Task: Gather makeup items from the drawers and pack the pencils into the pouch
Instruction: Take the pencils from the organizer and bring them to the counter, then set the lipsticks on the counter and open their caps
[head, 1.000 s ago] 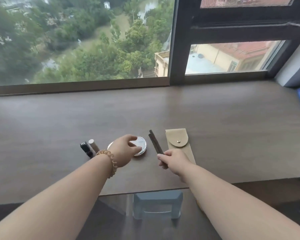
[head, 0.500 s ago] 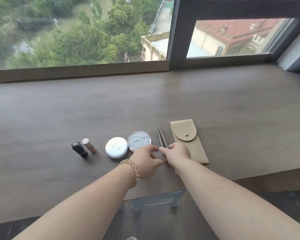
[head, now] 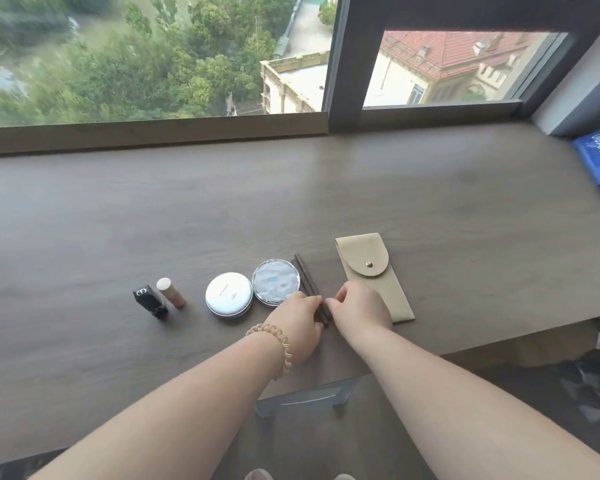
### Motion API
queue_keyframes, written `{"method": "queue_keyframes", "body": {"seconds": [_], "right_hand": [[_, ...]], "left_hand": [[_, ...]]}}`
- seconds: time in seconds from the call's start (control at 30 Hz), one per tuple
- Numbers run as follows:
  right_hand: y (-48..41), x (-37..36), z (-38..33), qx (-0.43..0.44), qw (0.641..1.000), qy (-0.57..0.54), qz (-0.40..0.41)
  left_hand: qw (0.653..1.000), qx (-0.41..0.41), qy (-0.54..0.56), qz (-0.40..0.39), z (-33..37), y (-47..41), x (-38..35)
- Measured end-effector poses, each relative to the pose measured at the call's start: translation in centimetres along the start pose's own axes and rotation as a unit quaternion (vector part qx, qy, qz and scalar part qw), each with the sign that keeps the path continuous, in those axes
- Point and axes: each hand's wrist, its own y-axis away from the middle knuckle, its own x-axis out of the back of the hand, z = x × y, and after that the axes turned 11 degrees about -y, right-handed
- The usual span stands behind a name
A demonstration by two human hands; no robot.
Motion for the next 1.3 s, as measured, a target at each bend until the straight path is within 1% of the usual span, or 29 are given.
{"method": "queue_keyframes", "body": {"seconds": [0.17, 0.3, 0.43, 0.6, 0.7, 0.77, 0.87, 1.0, 1.1, 1.17, 1.3], "right_hand": [[1.1, 0.2, 0.4, 0.059, 0.998, 0.027, 0.021], [1.5, 0.1, 1.0, 0.067, 0.997, 0.028, 0.005], [1.5, 0.2, 1.6, 0.079, 0.996, 0.034, 0.002], [1.4, 0.4, 2.2, 0.109, 0.993, 0.037, -0.009], [1.8, 1.2, 2.6, 0.126, 0.992, 0.031, 0.0], [2.3, 2.2, 3.1, 0.142, 0.989, 0.029, 0.005], [3.0, 3.5, 3.3, 0.189, 0.982, 0.025, 0.007], [6.1, 4.4, 2.6, 0.274, 0.955, 0.099, -0.055], [8.2, 5.0, 1.8, 0.31, 0.939, 0.127, -0.073], [9.5, 6.4, 0.5, 0.335, 0.934, 0.107, -0.062], [11.3, 10.9, -3.5, 0.381, 0.924, 0.019, -0.004]], "left_hand": [[0.999, -0.02, -0.041, -0.002, 0.4, 0.3, -0.3], [0.998, -0.025, -0.06, -0.015, 1.6, 0.5, -0.7], [0.998, 0.011, -0.062, -0.006, 2.6, 0.4, -1.0], [0.994, 0.05, -0.094, 0.007, 3.3, 0.9, -1.4], [0.994, 0.075, -0.08, 0.022, 3.4, 1.7, -1.4], [0.991, 0.1, -0.076, 0.038, 3.7, 2.8, -1.2], [0.984, 0.125, -0.101, 0.073, 4.1, 4.8, -0.3], [0.972, 0.15, -0.131, 0.125, 4.7, 8.4, 1.3], [0.963, 0.159, -0.155, 0.151, 4.8, 10.8, 2.4], [0.954, 0.166, -0.176, 0.177, 4.6, 12.9, 3.5], [0.928, 0.196, -0.198, 0.249, 3.5, 17.5, 7.3]]}}
